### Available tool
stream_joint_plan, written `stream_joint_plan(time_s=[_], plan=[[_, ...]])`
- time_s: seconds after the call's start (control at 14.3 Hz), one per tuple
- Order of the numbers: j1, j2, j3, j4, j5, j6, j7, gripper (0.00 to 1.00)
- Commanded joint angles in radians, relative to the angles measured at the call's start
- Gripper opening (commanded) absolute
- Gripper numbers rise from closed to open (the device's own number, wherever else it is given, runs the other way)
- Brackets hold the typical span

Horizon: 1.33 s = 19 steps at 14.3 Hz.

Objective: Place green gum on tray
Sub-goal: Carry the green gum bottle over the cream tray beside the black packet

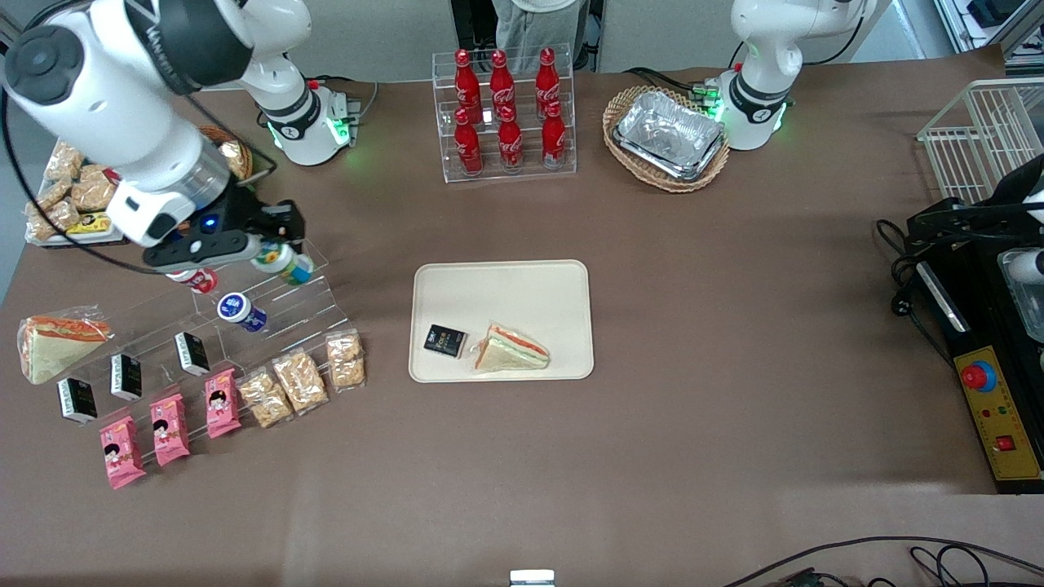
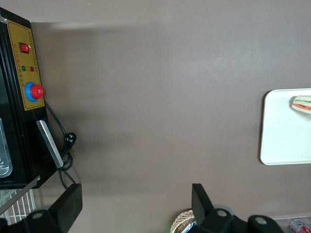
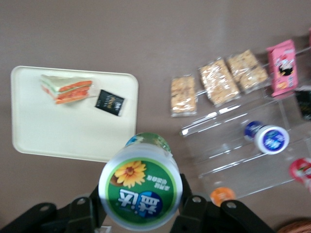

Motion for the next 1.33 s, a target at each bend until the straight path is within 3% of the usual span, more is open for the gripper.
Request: stream_joint_plan(time_s=[0.0, 0.28, 0.56, 1.26], plan=[[0.127, 0.051, -0.003, 0.036, 0.026, 0.031, 0.237, 0.4], [0.254, 0.134, -0.005, -0.024, 0.014, 0.159, 0.395, 0.41], [0.332, 0.212, -0.006, -0.194, 0.009, 0.402, 0.493, 0.45], [0.402, 0.404, -0.006, -0.356, -0.006, 0.808, 0.602, 0.44]])
